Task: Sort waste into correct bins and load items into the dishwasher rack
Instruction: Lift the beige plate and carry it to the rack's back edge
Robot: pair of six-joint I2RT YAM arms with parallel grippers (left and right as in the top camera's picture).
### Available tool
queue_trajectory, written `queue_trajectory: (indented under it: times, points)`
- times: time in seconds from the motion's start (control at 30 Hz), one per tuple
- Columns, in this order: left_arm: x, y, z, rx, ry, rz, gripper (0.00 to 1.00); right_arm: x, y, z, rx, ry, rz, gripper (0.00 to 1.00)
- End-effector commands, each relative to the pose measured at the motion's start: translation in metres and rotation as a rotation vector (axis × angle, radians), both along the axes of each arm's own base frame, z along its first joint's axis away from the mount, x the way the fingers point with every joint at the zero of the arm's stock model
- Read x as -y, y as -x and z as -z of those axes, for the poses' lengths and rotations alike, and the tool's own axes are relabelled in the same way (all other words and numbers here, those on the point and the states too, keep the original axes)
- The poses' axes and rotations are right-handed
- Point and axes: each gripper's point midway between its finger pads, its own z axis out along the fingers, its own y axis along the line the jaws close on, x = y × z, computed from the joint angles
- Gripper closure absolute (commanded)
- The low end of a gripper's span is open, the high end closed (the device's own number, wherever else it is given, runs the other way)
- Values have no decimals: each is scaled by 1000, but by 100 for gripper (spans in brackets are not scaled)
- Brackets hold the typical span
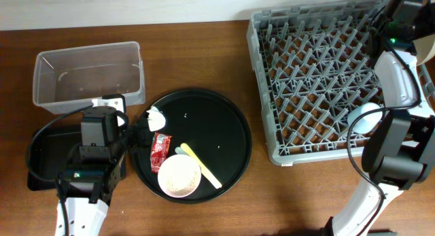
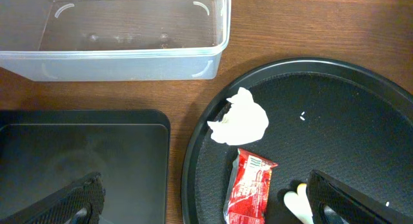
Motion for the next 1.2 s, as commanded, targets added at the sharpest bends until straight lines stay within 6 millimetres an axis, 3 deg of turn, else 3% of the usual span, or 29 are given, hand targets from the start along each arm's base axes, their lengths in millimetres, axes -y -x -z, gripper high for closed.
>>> queue_trajectory:
  times: [0.0,0.17,0.33,0.83,0.93,1.17]
  points:
    - [1,-3,-8,20,13,-4,0,0,0,-1,8,2,15,96]
    - [1,-3,-8,20,13,-4,0,-4,0,0,-2,2,17,96]
    - [1,-3,-8,20,13,-4,0,-17,-8,14,-49,-10,-9,96]
    - [1,-3,-8,20,13,-4,0,-75,-29,13,-85,15,-88,86]
    - [1,-3,-8,20,13,-4,0,-101,-35,11,-87,27,-107,77]
    - [1,-3,-8,17,13,-4,1,-163,-41,5,-82,61,-137,46]
